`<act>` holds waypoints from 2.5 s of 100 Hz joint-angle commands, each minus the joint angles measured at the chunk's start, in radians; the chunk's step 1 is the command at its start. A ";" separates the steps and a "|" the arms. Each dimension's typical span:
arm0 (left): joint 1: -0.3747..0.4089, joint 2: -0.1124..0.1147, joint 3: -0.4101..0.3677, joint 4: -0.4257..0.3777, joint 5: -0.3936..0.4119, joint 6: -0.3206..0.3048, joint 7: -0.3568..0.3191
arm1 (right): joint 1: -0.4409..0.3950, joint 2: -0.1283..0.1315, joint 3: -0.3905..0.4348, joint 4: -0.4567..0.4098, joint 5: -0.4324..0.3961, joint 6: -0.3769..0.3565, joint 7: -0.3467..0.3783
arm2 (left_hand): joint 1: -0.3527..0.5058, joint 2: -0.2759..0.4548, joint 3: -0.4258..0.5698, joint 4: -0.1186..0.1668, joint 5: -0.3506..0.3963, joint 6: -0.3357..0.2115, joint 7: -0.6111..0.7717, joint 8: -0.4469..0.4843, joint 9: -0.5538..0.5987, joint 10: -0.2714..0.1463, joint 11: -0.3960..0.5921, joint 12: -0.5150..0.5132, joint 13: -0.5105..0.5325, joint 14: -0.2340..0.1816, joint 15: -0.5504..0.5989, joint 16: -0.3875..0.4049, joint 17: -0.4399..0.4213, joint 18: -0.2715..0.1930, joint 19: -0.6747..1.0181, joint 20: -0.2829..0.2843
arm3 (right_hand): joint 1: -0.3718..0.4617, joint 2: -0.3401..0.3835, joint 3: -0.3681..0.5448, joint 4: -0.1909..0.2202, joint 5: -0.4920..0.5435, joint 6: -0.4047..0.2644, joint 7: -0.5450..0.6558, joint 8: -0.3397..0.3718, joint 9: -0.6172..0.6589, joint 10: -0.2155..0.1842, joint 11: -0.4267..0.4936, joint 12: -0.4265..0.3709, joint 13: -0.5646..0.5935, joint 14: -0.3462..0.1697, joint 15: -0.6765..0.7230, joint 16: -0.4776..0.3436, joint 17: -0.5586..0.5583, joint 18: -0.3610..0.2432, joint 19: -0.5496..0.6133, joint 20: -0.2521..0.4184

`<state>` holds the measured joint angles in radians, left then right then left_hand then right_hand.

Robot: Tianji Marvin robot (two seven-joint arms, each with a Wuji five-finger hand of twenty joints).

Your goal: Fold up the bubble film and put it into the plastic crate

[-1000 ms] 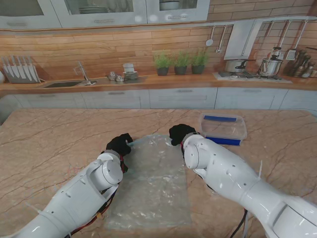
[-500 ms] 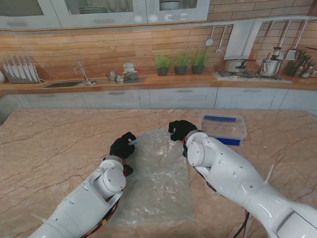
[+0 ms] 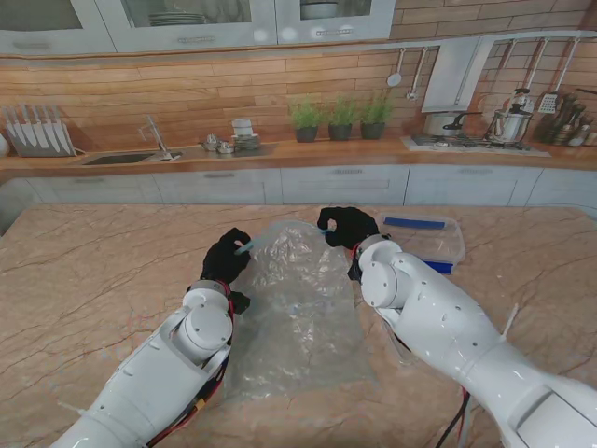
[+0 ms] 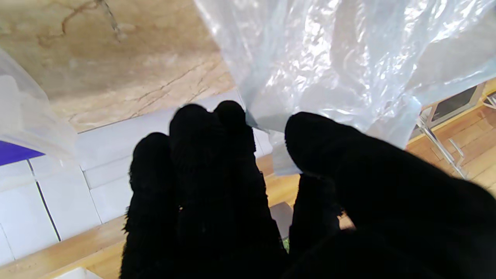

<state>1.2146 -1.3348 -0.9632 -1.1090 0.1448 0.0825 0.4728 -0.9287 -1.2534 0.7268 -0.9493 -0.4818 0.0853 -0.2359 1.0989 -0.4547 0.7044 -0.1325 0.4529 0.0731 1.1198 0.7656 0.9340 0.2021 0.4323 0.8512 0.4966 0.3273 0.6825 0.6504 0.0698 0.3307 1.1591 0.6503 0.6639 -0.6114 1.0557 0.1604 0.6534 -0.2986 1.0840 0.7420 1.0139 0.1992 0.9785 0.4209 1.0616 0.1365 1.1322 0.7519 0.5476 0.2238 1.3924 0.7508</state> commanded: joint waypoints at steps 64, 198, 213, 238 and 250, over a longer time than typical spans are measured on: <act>0.014 0.031 -0.053 -0.074 0.040 -0.137 -0.043 | 0.054 -0.032 0.009 0.174 -0.114 -0.311 -0.325 | -0.009 0.003 0.024 -0.037 0.014 -0.086 -0.011 -0.002 0.044 -0.073 -0.032 -0.024 -0.015 -0.091 -0.040 -0.042 -0.016 -0.038 -0.056 -0.024 | 0.029 0.063 -0.013 -0.133 -0.071 -0.110 0.076 -0.018 -0.011 -0.088 -0.010 -0.037 -0.004 -0.098 -0.077 -0.028 0.053 -0.116 -0.082 -0.057; 0.281 0.241 -0.183 -0.251 0.633 -0.538 -0.285 | -0.236 0.289 0.063 -0.128 -0.857 -0.693 -0.695 | -0.200 -0.218 0.191 -0.051 0.079 -0.169 -0.004 -0.012 0.041 -0.141 -0.090 -0.059 0.013 -0.154 -0.146 -0.043 -0.018 -0.016 -0.207 -0.021 | -0.004 0.054 -0.014 -0.211 -0.122 -0.152 0.132 -0.133 -0.029 -0.135 -0.039 -0.059 -0.019 -0.131 -0.143 -0.051 0.051 -0.146 -0.153 -0.074; 0.294 0.261 -0.191 -0.273 0.664 -0.552 -0.361 | -0.266 0.310 0.085 -0.183 -0.899 -0.725 -0.658 | -0.220 -0.230 0.178 -0.048 0.082 -0.171 0.005 -0.005 0.034 -0.141 -0.072 -0.066 0.019 -0.154 -0.151 -0.043 -0.014 -0.015 -0.211 -0.021 | -0.008 0.047 -0.021 -0.214 -0.117 -0.155 0.129 -0.141 -0.035 -0.137 -0.042 -0.057 -0.024 -0.137 -0.148 -0.052 0.047 -0.145 -0.158 -0.074; 0.281 0.288 -0.175 -0.279 0.680 -0.560 -0.492 | -0.307 0.332 0.129 -0.253 -0.940 -0.822 -0.535 | -0.222 -0.233 0.160 -0.047 0.085 -0.173 0.009 0.001 0.016 -0.141 -0.056 -0.087 0.022 -0.152 -0.158 -0.044 -0.007 -0.017 -0.217 -0.022 | -0.146 -0.054 -0.068 -0.246 -0.173 -0.097 0.057 -0.284 -0.080 -0.158 -0.097 -0.039 -0.044 -0.156 -0.246 -0.070 0.043 -0.152 -0.246 -0.071; 0.270 0.292 -0.161 -0.265 0.649 -0.541 -0.535 | -0.334 0.329 0.165 -0.280 -0.945 -0.837 -0.534 | -0.217 -0.231 0.157 -0.045 0.086 -0.175 0.009 0.002 0.008 -0.139 -0.053 -0.101 0.023 -0.150 -0.162 -0.045 -0.003 -0.019 -0.222 -0.023 | -0.302 -0.002 -0.204 -0.204 -0.165 -0.012 -0.078 -0.196 -0.117 -0.146 -0.131 -0.015 -0.070 -0.148 -0.289 -0.073 0.028 -0.134 -0.296 -0.055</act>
<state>1.4840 -1.0419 -1.1281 -1.3868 0.8159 -0.4717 -0.0434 -1.2388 -0.9218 0.8678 -1.2051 -1.4290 -0.7411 -0.7649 0.8974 -0.6272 0.8634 -0.1754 0.5486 -0.0813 1.1024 0.7520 0.9640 0.0785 0.3544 0.7560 0.5112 0.2013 0.5289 0.6088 0.0642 0.3202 0.9497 0.6214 0.4235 -0.6294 0.9149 -0.0536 0.5061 -0.3454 1.0530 0.4905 0.9257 0.0550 0.8640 0.3867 1.0171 -0.0010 0.8678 0.6806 0.5956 0.0840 1.1247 0.6880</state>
